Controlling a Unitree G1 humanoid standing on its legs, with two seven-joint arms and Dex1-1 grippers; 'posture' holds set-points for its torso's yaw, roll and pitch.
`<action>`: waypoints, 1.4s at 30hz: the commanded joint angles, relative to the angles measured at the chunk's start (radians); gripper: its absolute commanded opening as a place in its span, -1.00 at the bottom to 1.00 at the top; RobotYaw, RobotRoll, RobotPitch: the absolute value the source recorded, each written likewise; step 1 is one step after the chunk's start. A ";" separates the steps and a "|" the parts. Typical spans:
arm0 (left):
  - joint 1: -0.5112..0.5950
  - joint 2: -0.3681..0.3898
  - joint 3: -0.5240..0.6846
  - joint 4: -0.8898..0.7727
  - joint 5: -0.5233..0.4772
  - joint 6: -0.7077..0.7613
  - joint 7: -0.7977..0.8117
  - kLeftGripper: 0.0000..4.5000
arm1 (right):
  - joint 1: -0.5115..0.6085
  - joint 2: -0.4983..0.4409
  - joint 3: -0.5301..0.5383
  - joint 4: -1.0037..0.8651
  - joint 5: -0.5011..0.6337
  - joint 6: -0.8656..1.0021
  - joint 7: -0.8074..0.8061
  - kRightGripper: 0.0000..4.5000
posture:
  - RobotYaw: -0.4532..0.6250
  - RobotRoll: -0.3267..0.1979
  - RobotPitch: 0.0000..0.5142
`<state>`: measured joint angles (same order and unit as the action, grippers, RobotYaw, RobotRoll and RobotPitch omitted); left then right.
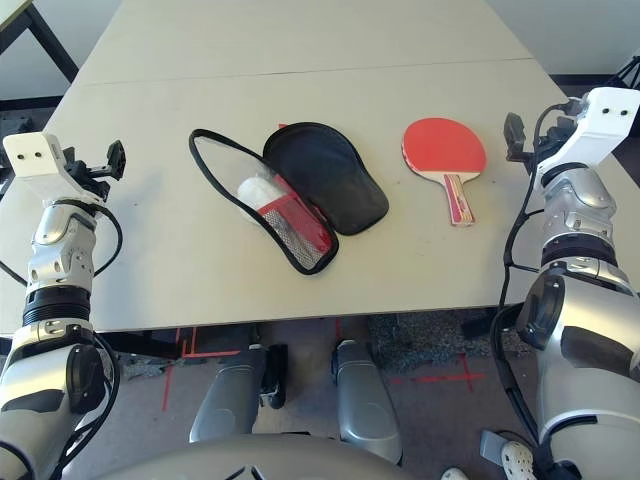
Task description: Store the ping-pong paddle in its case and zip it.
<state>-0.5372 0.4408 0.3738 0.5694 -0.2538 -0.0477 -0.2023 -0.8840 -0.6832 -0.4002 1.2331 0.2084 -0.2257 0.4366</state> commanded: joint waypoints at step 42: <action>-0.077 0.068 -0.514 -0.796 -0.246 0.681 -0.606 1.00 | 0.074 -0.024 0.162 -0.709 0.004 0.843 0.109 0.98 | -0.27 0.25 -0.27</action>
<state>-0.6255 0.5124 -0.1221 -0.2260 -0.5167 0.6466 -0.7992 -0.8348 -0.6903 -0.2685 0.6302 0.2170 0.4802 0.5613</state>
